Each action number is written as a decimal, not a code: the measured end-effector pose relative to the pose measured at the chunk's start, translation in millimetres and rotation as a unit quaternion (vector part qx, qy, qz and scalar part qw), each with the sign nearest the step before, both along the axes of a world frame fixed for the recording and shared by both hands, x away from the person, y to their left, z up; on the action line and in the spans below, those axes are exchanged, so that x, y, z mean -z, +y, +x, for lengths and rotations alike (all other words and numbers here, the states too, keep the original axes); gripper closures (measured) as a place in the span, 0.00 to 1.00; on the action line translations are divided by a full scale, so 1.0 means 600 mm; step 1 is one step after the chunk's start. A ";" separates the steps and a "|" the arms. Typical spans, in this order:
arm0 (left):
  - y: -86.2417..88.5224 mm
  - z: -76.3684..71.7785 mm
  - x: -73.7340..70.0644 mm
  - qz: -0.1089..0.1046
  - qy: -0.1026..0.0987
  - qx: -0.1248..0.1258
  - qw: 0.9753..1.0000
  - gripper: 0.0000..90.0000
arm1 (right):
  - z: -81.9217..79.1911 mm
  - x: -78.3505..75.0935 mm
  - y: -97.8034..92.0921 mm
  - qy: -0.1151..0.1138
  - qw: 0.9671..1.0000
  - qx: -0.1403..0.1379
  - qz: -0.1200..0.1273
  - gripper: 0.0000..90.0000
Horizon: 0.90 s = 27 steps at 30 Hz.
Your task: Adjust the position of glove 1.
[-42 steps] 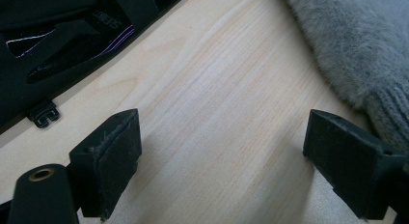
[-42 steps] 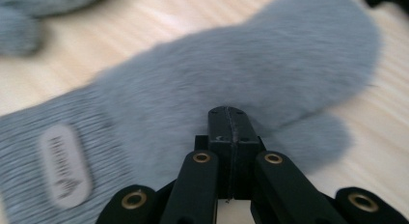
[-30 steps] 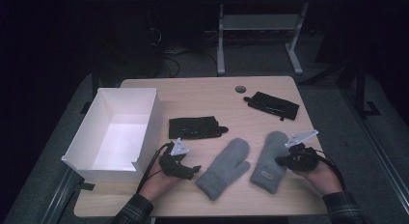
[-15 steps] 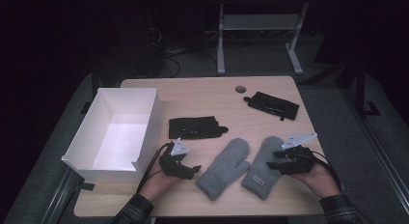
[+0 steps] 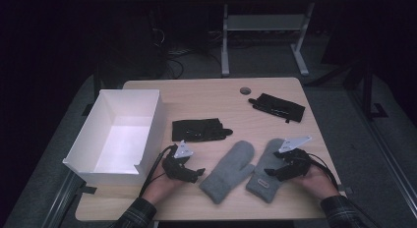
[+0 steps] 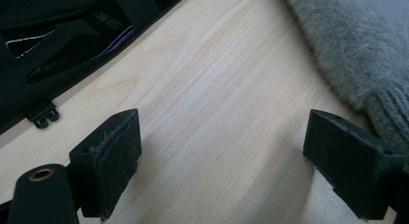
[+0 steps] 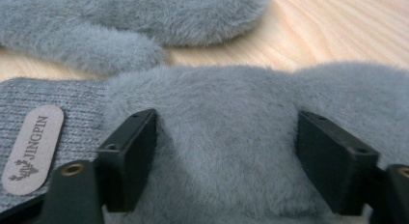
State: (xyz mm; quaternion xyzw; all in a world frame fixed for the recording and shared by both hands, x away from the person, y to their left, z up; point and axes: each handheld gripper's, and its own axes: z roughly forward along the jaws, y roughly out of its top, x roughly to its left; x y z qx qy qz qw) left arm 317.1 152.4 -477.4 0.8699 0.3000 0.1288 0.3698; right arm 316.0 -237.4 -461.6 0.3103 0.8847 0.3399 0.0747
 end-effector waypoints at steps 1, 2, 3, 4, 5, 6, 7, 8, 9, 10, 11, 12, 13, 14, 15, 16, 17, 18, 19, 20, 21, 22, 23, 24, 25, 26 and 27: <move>0.000 0.000 0.000 0.000 0.000 0.000 1.000 0.14 | 0.000 0.001 -0.001 0.002 1.000 0.000 0.001 0.31; 0.000 0.000 0.000 0.000 0.000 0.000 1.000 0.14 | 0.000 0.001 -0.002 0.005 1.000 0.001 0.004 0.35; 0.000 0.000 0.000 0.000 0.000 0.000 1.000 0.14 | -0.001 0.001 -0.003 0.005 1.000 0.000 0.002 0.39; 0.000 0.000 0.000 0.000 0.000 0.000 1.000 0.14 | -0.002 0.001 -0.003 0.006 1.000 -0.002 0.003 0.45; 0.000 0.000 0.000 0.000 0.000 0.000 1.000 0.14 | -0.003 0.001 -0.004 0.005 1.000 -0.007 0.003 0.53; 0.000 0.000 0.000 0.000 0.000 0.000 1.000 0.14 | -0.004 0.001 -0.004 0.000 1.000 -0.017 0.005 0.60; 0.000 0.000 0.000 0.000 0.000 0.000 1.000 0.14 | -0.007 0.000 -0.004 0.003 1.000 -0.018 0.004 0.66; 0.000 0.000 0.000 0.000 0.000 0.000 1.000 0.14 | -0.008 0.000 -0.004 0.002 1.000 -0.021 0.009 0.70; 0.000 0.000 0.000 0.000 0.000 0.000 1.000 0.14 | -0.009 0.000 -0.004 0.002 1.000 -0.021 0.009 0.74; 0.000 0.000 0.000 0.000 0.000 0.001 1.000 0.14 | -0.010 0.000 -0.005 0.002 1.000 -0.018 0.009 0.77; 0.000 0.000 0.000 0.000 0.000 0.001 1.000 0.14 | -0.010 0.000 -0.005 0.000 1.000 -0.017 0.010 0.80; 0.000 0.000 0.000 0.000 0.000 0.001 1.000 0.14 | -0.011 -0.001 -0.005 0.005 1.000 -0.013 0.014 0.82; 0.000 0.000 0.000 0.000 0.000 0.000 1.000 0.14 | -0.011 -0.002 -0.007 0.010 1.000 -0.010 0.015 0.84; 0.000 0.000 0.000 0.000 -0.001 0.001 1.000 0.14 | -0.010 -0.003 -0.010 0.017 1.000 -0.007 0.025 0.84; 0.000 0.000 0.000 0.000 0.000 0.001 1.000 0.14 | -0.008 -0.004 -0.015 0.019 0.999 -0.009 0.035 0.85; 0.000 0.000 0.000 0.000 -0.001 0.001 1.000 0.14 | -0.007 -0.005 -0.019 0.022 0.999 -0.004 0.047 0.86; 0.000 0.001 0.000 0.000 -0.001 0.001 1.000 0.14 | -0.007 -0.008 -0.023 0.025 0.998 -0.001 0.054 0.86; 0.000 0.001 0.000 0.000 -0.001 0.002 1.000 0.14 | -0.006 -0.011 -0.025 0.029 0.998 0.002 0.060 0.86; -0.001 0.001 0.000 0.000 0.000 0.001 1.000 0.14 | -0.007 -0.014 -0.027 0.028 0.997 0.003 0.065 0.87; -0.001 0.001 0.000 0.000 0.000 0.002 1.000 0.14 | -0.007 -0.017 -0.028 0.031 0.997 0.004 0.070 0.87; -0.001 0.001 0.000 0.000 0.000 0.002 1.000 0.14 | -0.007 -0.020 -0.029 0.028 0.997 0.006 0.073 0.87; -0.001 0.001 0.000 0.000 0.000 0.002 1.000 0.14 | -0.006 -0.023 -0.030 0.026 0.996 0.005 0.080 0.88; -0.001 0.001 0.000 -0.001 0.000 0.001 1.000 0.14 | -0.006 -0.028 -0.031 0.027 0.996 0.007 0.088 0.88; -0.001 0.001 0.000 -0.001 0.000 0.001 1.000 0.14 | -0.005 -0.033 -0.033 0.026 0.995 0.005 0.095 0.88; -0.001 0.001 0.000 -0.001 0.000 0.001 1.000 0.14 | -0.005 -0.038 -0.033 0.023 0.994 0.005 0.102 0.88; -0.001 0.001 0.000 0.000 0.000 0.001 1.000 0.14 | -0.005 -0.044 -0.034 0.019 0.994 0.005 0.111 0.88; -0.001 0.001 0.000 -0.001 0.001 0.001 1.000 0.14 | -0.005 -0.049 -0.034 0.019 0.993 0.005 0.120 0.88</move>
